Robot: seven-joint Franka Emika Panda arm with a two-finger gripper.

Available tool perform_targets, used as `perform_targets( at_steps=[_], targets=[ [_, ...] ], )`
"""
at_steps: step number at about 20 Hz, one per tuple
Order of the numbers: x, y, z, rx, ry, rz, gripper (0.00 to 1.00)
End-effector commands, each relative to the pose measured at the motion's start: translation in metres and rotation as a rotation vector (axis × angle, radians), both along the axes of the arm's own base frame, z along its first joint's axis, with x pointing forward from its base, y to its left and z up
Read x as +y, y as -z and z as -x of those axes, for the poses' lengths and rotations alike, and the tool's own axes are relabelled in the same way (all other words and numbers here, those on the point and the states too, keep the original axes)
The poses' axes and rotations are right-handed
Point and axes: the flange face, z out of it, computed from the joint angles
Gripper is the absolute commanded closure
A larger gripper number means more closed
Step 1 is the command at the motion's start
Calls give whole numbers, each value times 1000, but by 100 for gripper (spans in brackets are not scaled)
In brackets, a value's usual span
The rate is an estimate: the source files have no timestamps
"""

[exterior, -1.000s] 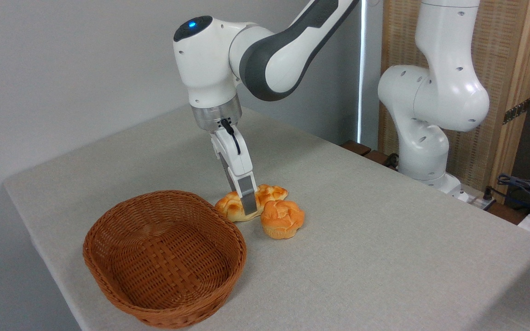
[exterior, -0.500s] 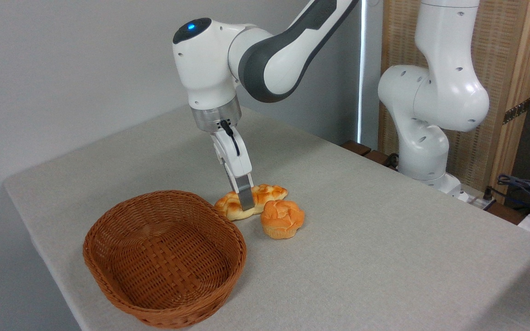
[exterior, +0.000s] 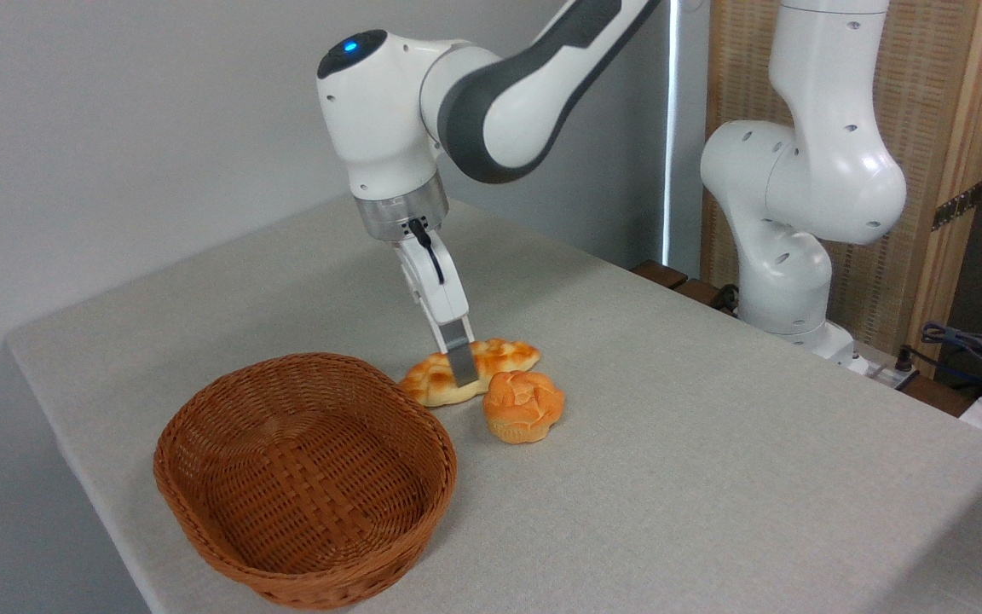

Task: Put bread into the basket
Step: 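Lift the braided roll and carry it over the wicker basket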

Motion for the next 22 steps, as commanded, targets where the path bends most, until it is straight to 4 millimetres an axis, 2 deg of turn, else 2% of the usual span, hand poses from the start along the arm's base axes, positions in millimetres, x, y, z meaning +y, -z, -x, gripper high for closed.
perform_targets(
  at_steps=[1,4,8,10,12,15,18,22],
  targets=[
    [-1,-14,10,84,89,-125,45],
    [-1,-17,10,84,90,-128,46],
    [3,-36,1,68,73,-112,46],
    [13,-44,-5,70,67,-96,46],
    [21,-59,-11,67,50,-54,46],
    [33,-93,-24,30,30,-15,46],
    [45,-111,-32,0,8,0,46],
    [45,-133,-39,-50,8,3,50]
  ],
)
